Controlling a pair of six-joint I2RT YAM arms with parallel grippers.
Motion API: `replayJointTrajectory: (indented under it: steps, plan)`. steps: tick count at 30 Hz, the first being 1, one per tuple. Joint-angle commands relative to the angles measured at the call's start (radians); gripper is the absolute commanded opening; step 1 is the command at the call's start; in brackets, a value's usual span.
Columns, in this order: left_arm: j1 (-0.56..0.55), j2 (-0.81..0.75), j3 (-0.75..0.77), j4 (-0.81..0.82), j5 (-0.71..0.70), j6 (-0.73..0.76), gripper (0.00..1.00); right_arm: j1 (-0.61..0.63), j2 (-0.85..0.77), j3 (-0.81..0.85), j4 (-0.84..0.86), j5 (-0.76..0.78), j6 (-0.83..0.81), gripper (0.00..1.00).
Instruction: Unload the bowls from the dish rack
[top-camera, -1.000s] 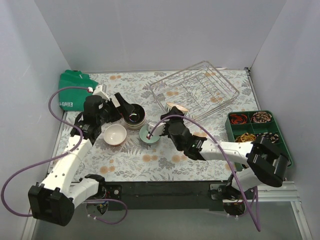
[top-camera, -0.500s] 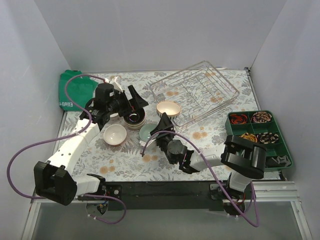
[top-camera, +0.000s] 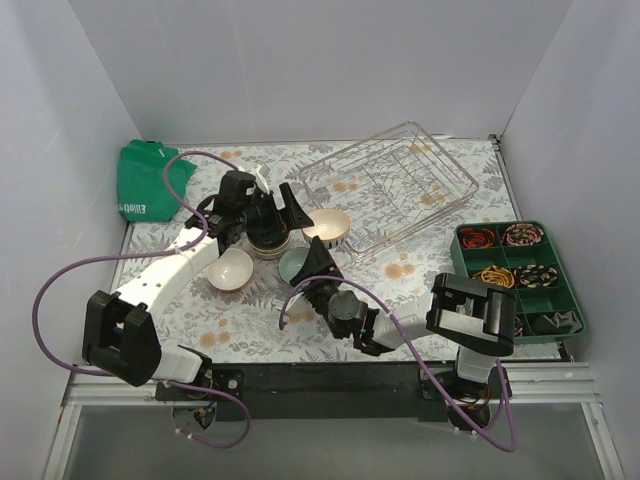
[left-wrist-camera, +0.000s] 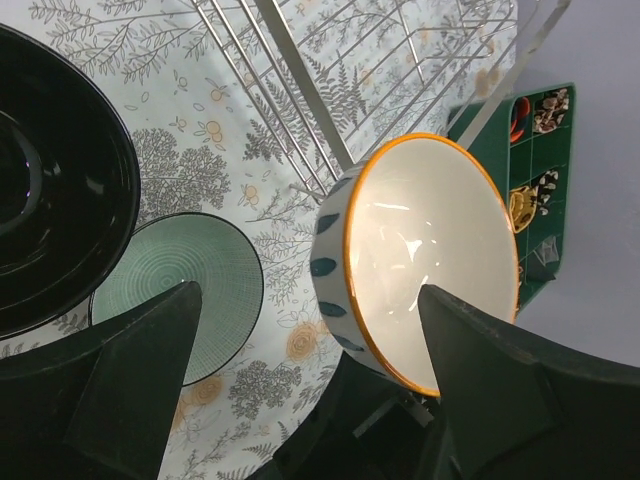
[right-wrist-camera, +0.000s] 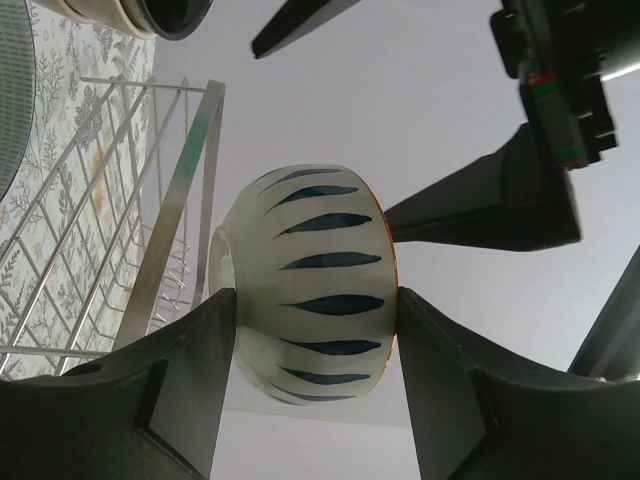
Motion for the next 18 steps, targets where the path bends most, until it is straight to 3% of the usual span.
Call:
replayJointTrajectory:
  steps: [1,4,5,7,11,12,14,15,18]
  plan:
    - [-0.018,0.025,0.003,-0.024,0.017,0.001,0.88,0.013,0.004,0.036,0.46,0.014,-0.03,0.01]
    - [-0.024,0.039,-0.001,-0.019,0.013,0.001,0.83,0.021,0.013,0.043,0.463,0.015,-0.033,0.01]
    - [-0.026,0.042,-0.003,-0.012,0.014,0.003,0.76,0.024,0.014,0.043,0.463,0.014,-0.032,0.01]
    - [-0.032,0.05,-0.011,-0.002,0.027,-0.002,0.72,0.027,0.019,0.046,0.463,0.015,-0.032,0.01]
    - [-0.043,0.055,-0.027,0.033,0.059,-0.014,0.5,0.037,0.027,0.046,0.464,0.015,-0.033,0.01]
    - [-0.043,0.051,-0.032,0.039,0.06,-0.019,0.4,0.037,0.027,0.046,0.466,0.015,-0.033,0.01]
    - [-0.046,0.048,-0.043,0.048,0.06,-0.022,0.3,0.04,0.027,0.046,0.464,0.014,-0.035,0.01]
    - [-0.047,0.047,-0.044,0.048,0.06,-0.02,0.19,0.041,0.025,0.046,0.464,0.014,-0.033,0.01]
    - [-0.047,0.035,-0.052,0.054,0.039,-0.019,0.0,0.044,0.024,0.047,0.464,0.012,-0.033,0.01]
